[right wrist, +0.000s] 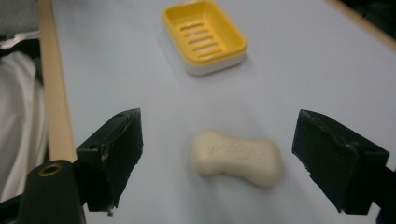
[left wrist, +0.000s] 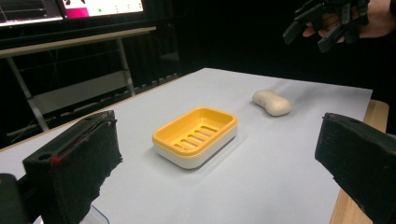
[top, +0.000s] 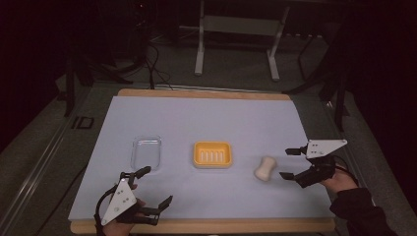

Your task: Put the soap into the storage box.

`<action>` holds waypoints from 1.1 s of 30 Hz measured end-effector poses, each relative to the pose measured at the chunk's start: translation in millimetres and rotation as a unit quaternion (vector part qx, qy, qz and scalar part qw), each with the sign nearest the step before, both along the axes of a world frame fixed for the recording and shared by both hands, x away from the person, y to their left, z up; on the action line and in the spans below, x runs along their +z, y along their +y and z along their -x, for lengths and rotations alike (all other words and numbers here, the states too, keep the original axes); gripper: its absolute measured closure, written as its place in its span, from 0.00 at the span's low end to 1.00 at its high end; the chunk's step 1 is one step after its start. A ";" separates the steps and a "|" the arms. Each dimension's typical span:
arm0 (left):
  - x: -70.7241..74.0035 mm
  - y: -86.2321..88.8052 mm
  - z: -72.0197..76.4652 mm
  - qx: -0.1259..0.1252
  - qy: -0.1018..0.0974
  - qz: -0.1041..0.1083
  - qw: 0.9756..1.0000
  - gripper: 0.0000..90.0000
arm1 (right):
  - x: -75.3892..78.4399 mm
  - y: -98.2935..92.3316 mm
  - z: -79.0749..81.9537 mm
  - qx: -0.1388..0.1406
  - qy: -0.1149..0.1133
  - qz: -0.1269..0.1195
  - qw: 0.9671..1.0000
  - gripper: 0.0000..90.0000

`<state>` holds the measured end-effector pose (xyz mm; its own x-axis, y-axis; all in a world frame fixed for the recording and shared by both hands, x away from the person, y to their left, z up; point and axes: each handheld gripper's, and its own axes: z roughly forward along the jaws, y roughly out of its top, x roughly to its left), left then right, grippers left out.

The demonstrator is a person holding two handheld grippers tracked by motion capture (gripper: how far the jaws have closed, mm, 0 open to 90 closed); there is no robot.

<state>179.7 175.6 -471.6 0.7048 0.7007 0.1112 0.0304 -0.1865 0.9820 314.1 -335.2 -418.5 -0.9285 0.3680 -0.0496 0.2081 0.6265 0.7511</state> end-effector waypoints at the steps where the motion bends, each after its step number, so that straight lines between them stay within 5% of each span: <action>1: 0.0 1.4 -0.3 0.006 0.000 0.005 1.000 0.00 | 0.4 0.8 -0.1 0.004 0.005 0.007 1.000 0.17; 4: 0.2 2.9 -0.5 0.010 -0.001 0.007 1.000 0.00 | 1.5 7.5 -1.7 0.014 0.028 0.062 0.998 0.15; 12: -0.3 1.0 0.2 0.004 0.000 0.001 1.000 0.00 | 0.3 17.3 -9.0 0.029 0.064 0.125 0.990 0.15; 17: -0.5 0.7 0.2 0.003 0.000 0.002 1.000 0.00 | -2.5 25.0 -14.3 0.041 0.085 0.187 0.978 0.14; 26: -0.8 0.1 0.3 0.000 0.001 -0.001 1.000 0.00 | -7.0 33.9 -19.1 0.070 0.120 0.246 0.959 0.15; 29: -0.9 -0.2 0.0 -0.001 0.002 -0.003 1.000 0.00 | -11.2 36.5 -19.6 0.079 0.130 0.275 0.949 0.15; 30: -0.9 -0.2 0.0 -0.001 0.002 -0.003 1.000 0.00 | -11.2 36.5 -19.6 0.079 0.130 0.275 0.949 0.15; 33: -0.9 -0.4 0.2 -0.003 0.002 -0.004 1.000 0.00 | -17.9 39.2 -23.0 0.078 0.147 0.309 0.936 0.15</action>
